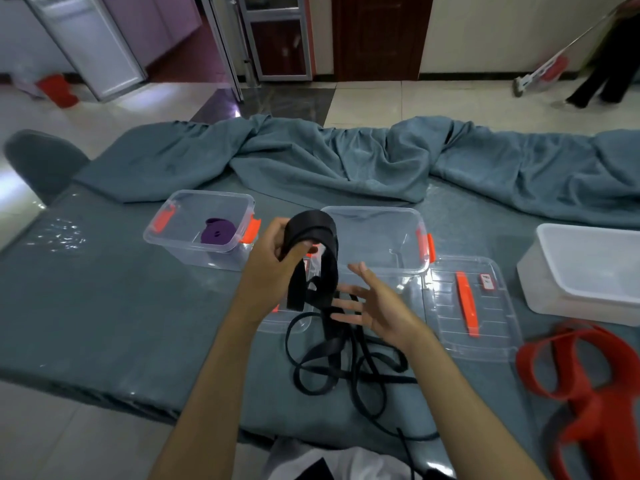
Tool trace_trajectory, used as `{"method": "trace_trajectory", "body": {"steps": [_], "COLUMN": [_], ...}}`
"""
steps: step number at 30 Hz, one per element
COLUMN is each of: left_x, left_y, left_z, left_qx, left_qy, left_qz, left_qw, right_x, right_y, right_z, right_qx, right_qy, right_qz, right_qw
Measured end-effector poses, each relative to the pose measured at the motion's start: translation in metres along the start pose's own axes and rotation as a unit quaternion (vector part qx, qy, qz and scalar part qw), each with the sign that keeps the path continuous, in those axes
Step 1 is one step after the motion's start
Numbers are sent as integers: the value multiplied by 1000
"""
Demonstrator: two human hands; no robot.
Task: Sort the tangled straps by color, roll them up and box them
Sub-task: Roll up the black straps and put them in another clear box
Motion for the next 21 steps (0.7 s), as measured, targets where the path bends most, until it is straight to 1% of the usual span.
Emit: {"method": "trace_trajectory", "body": {"steps": [2,5,8,9,11,13,14,18,19,21], "left_x": [4,12,23,26,34,42,46,61,64,68], "left_y": [0,-9,-21,-23,-27,-29,-29,-27,-26,-20], "left_z": [1,-1,-4,-5,-7,-10,-12,-21,-23,-26], "left_qx": [9,11,25,40,69,89,95,104,103,114], "left_qy": [-3,-14,-15,-11,-5,2,6,8,6,5], "left_qz": [28,47,-26,-61,-114,-163,-190,-254,-264,-281], "left_qw": [1000,999,999,997,991,983,977,961,959,953], "right_x": [-8,-5,18,30,59,90,102,133,137,143], "right_y": [4,-11,-34,-44,-62,-79,-85,-99,-100,-99], "right_z": [-6,-8,-3,0,10,24,31,51,53,53], "right_qx": [-2,-59,-115,-143,-212,-272,-288,-313,-309,-288], "right_qy": [8,-3,-40,-65,-133,-215,-250,-343,-357,-369], "right_qz": [-51,-58,-15,14,65,78,77,103,114,122], "right_qw": [999,997,992,987,966,935,921,880,874,875]}}
Point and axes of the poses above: each hand's wrist, its own z-axis away from the middle knuckle, its own y-axis out of the palm, x = y × z, the point moved 10 cm from there along -z, towards the middle knuckle, and after that the axes turned 2 degrees about -x, right-handed, at the moved point
